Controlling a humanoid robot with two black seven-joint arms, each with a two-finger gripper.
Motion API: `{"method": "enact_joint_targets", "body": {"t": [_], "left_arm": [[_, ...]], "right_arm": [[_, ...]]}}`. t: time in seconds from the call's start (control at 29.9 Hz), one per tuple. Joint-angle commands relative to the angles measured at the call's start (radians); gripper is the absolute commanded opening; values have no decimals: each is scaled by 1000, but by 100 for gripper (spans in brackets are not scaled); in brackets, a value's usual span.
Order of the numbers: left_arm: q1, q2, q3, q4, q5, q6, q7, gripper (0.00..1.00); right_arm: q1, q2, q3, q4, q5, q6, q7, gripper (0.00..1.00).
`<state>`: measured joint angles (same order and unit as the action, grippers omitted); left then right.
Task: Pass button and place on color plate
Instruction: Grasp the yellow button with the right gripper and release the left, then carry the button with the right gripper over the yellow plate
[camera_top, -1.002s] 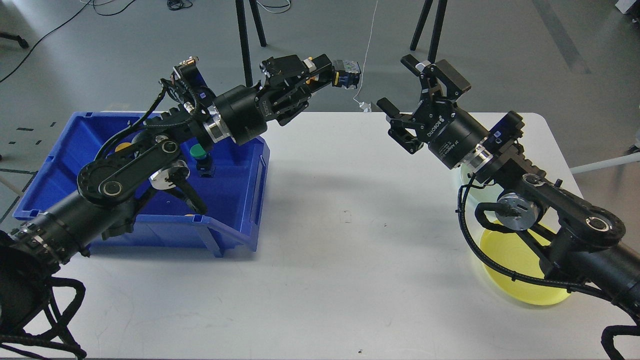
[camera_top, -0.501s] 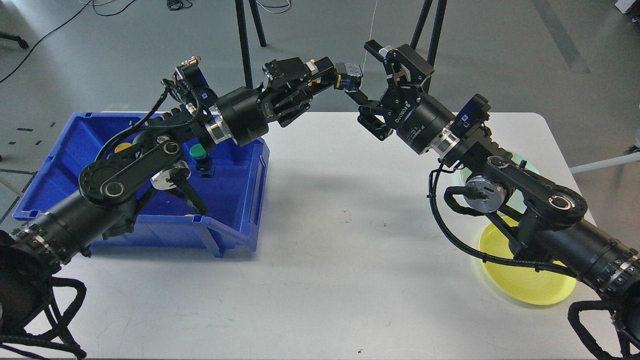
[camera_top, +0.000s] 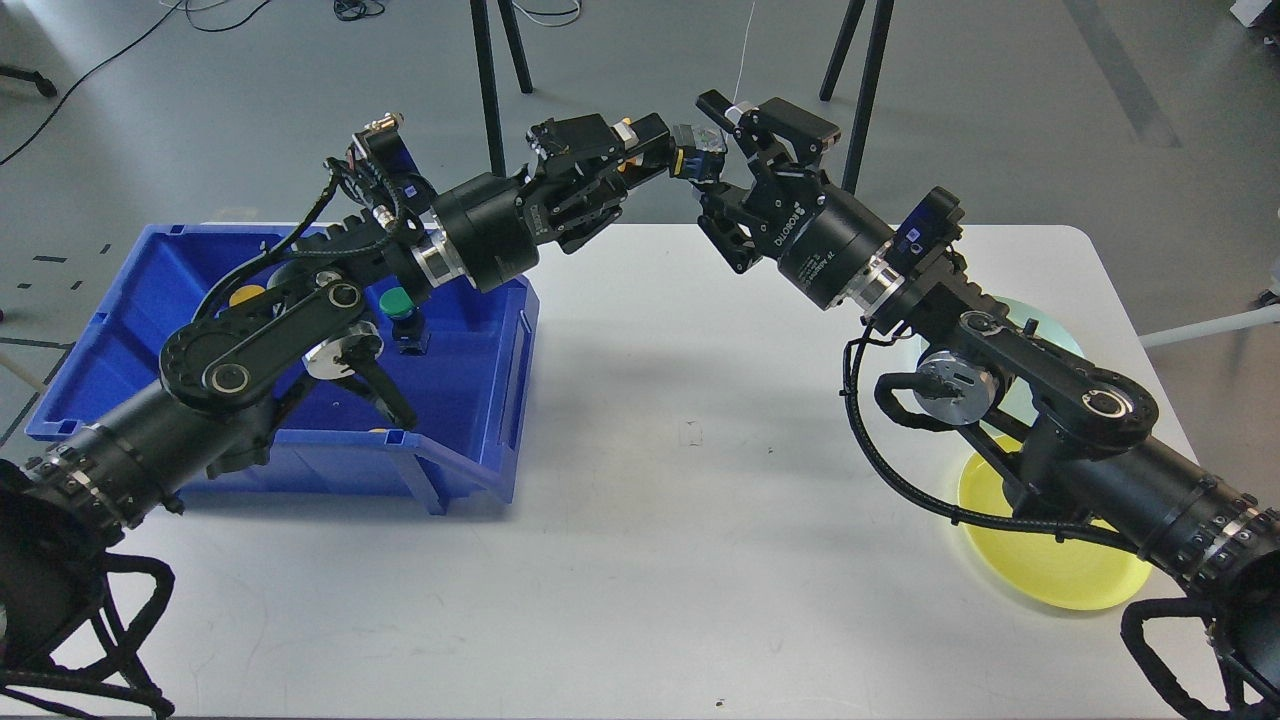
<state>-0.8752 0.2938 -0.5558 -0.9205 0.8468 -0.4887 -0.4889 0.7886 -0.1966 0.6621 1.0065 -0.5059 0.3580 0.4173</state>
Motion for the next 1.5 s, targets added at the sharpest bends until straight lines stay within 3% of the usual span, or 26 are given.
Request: {"method": "enact_joint_targets", "body": {"t": [0.0, 0.07, 0.13, 0.23, 0.33, 0.4, 0.5, 0.6, 0.84, 0.9, 1.0, 1.07, 1.24, 1.34, 1.47], "left_arm": [[1, -1, 1, 0, 0, 0, 0, 5], [1, 2, 1, 0, 0, 0, 0, 5], [1, -1, 1, 0, 0, 0, 0, 5], [2, -1, 1, -1, 0, 0, 0, 5], [2, -1, 1, -8, 0, 0, 0, 9], [2, -1, -4, -11, -3, 0, 0, 26], [2, -1, -18, -11, -12, 0, 0, 69], [-4, 4, -21, -12, -14, 0, 0, 85], [-62, 100, -24, -12, -15, 0, 0, 90], [-85, 168, -19, -14, -12, 0, 0, 90], [-114, 360, 7, -21, 52, 0, 0, 94], [-132, 492, 39, -29, 199, 0, 0, 95], [-176, 651, 97, -67, 750, 0, 0, 95], [-165, 651, 141, -83, 1050, 0, 0, 95], [-166, 646, 278, -84, 1178, 0, 0, 95]], "right_arm": [[3, 9, -1, -2, 0, 2, 0, 43], [7, 9, -10, -2, 0, 2, 0, 29], [11, 11, -36, -2, -2, 2, 0, 6], [21, 11, -48, -2, -2, 1, 0, 0], [23, 13, -47, -3, -2, -13, 0, 0], [24, 11, -44, -5, -2, -21, 0, 0], [27, -6, -32, 1, 4, -56, 2, 0], [27, -85, 16, 10, 9, -64, 5, 0], [-28, -315, 105, 118, 15, -71, 5, 0], [-81, -413, 120, 171, 14, -73, 5, 0], [-182, -640, 125, 268, 0, -71, 12, 0], [-254, -792, 122, 308, -3, -70, 64, 0], [-426, -1104, 94, 320, -150, -76, 71, 0], [-492, -1191, 45, 316, -271, -117, 71, 0], [-499, -1245, -93, 314, -376, -163, 71, 0]]}}
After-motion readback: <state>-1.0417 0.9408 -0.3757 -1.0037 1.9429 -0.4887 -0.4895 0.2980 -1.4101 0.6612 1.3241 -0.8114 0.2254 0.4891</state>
